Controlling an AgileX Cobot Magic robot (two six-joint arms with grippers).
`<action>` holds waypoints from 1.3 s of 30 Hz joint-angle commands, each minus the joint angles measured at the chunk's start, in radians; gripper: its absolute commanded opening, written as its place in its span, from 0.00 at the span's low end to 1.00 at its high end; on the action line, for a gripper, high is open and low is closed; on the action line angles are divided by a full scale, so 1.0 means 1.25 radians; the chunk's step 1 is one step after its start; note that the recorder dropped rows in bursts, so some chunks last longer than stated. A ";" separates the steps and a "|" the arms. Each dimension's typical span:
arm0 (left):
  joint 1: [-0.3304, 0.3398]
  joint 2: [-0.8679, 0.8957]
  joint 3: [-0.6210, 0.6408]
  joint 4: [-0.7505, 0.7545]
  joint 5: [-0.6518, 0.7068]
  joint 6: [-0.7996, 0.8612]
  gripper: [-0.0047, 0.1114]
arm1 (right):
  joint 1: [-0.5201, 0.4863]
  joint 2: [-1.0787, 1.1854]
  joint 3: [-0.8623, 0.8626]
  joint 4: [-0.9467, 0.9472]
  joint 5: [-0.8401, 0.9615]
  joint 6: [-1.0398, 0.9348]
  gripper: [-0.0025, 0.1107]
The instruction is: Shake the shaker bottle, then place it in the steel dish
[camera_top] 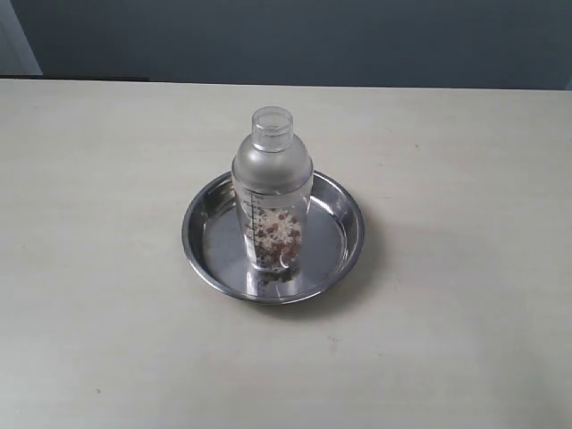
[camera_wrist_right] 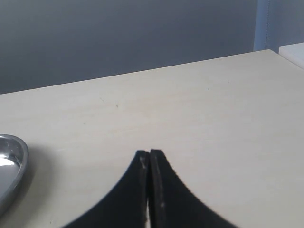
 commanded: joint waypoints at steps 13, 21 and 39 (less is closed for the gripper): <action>0.040 -0.228 0.271 0.147 -0.051 -0.081 0.04 | -0.003 -0.004 0.001 -0.001 -0.006 -0.001 0.02; 0.040 -0.252 0.336 0.140 -0.061 -0.086 0.04 | -0.003 -0.004 0.001 -0.001 -0.006 -0.001 0.02; 0.040 -0.260 0.336 0.155 0.075 -0.067 0.04 | -0.003 -0.004 0.001 -0.001 -0.006 -0.001 0.02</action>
